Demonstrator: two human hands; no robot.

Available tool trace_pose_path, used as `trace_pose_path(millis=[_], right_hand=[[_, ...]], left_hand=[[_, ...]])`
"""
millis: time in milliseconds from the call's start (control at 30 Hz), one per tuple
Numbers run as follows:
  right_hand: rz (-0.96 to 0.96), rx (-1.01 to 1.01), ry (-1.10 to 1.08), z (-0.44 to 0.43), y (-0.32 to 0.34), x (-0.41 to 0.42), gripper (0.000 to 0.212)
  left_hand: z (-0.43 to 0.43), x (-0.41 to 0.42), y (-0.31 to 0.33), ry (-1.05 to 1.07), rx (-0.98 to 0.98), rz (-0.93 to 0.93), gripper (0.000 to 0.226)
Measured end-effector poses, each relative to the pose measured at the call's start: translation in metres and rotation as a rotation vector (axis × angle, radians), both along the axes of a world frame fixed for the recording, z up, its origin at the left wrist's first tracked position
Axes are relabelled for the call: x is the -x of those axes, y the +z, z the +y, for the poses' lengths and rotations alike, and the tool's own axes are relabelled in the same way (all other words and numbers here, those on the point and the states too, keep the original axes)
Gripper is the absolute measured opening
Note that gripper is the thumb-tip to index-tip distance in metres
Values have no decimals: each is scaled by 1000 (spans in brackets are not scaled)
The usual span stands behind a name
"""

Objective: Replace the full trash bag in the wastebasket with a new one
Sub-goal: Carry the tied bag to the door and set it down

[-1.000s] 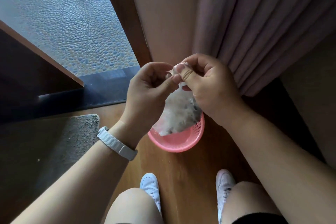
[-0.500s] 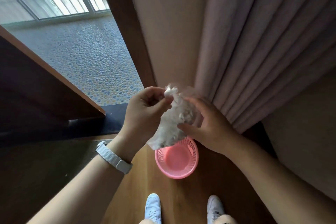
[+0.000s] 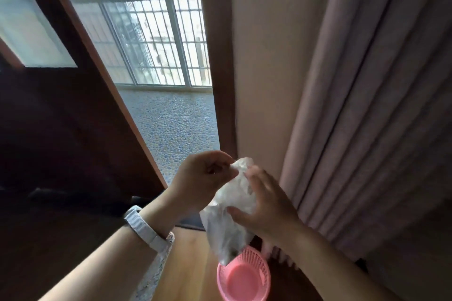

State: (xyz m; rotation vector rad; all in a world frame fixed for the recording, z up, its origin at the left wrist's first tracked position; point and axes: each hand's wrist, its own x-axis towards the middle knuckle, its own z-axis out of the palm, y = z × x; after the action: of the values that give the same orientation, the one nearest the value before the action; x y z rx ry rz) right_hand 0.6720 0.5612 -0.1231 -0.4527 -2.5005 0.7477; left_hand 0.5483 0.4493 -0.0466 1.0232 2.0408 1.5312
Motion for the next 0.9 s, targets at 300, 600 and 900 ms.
trace_pose_path(millis=[300, 600, 900], right_hand=[[127, 48, 120, -79, 32, 74, 66], [211, 147, 179, -185, 51, 197, 21], [91, 84, 338, -275, 49, 289, 20]], left_hand=[[-89, 43, 33, -33, -163, -23, 15], [-213, 152, 56, 144, -316, -62, 13], [-337, 236, 52, 335, -268, -63, 7]])
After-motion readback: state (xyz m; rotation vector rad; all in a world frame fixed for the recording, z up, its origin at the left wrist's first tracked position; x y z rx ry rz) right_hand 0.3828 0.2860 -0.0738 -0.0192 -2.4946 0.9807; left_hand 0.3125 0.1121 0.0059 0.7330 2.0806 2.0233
